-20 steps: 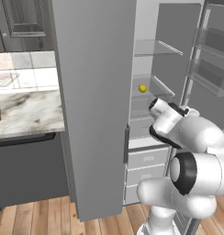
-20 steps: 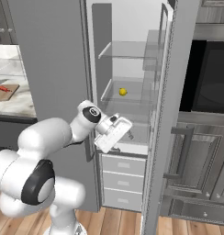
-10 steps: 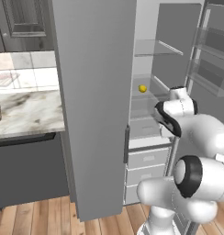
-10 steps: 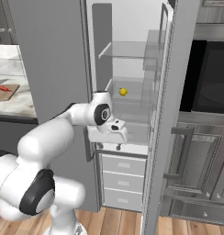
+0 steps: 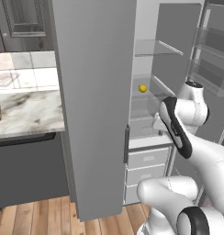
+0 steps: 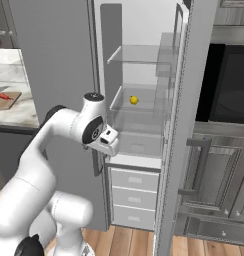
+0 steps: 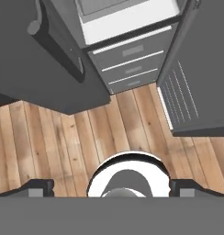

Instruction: Retrieve a lemon from the fridge and place it on the cutting board with the fish.

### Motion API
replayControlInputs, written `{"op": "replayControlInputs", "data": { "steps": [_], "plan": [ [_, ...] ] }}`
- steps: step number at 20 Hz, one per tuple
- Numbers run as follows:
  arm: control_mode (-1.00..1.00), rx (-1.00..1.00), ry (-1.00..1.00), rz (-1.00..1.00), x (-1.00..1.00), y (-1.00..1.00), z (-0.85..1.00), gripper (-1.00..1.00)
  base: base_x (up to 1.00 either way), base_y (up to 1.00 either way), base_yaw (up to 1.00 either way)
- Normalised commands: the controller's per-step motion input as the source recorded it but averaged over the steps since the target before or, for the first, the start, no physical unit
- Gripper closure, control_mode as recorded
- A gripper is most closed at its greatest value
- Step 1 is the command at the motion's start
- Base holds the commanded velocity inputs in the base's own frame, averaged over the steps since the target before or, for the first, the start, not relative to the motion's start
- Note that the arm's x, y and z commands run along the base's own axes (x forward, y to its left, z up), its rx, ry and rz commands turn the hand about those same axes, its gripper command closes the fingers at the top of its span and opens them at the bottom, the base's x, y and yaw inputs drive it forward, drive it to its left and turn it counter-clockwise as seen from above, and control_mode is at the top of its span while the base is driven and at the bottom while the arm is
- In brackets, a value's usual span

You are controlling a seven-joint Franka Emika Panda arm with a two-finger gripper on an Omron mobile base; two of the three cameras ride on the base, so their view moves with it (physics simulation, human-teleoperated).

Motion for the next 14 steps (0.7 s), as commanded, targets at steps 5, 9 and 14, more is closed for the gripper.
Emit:
{"op": "replayControlInputs", "data": {
  "steps": [5, 9, 14],
  "plan": [
    [-1.0, 0.02, -0.09, 0.02, -0.61, 0.08, 0.5, -1.0, 0.0, 0.0, 0.0],
    [-1.0, -0.02, -0.23, 0.0, -0.59, 0.0, 0.05, -1.0, 0.0, 0.0, 0.0],
    [-1.0, -0.09, -0.05, 0.0, -0.1, 0.15, 0.02, -1.0, 0.0, 0.0, 0.0]
  ]
}}
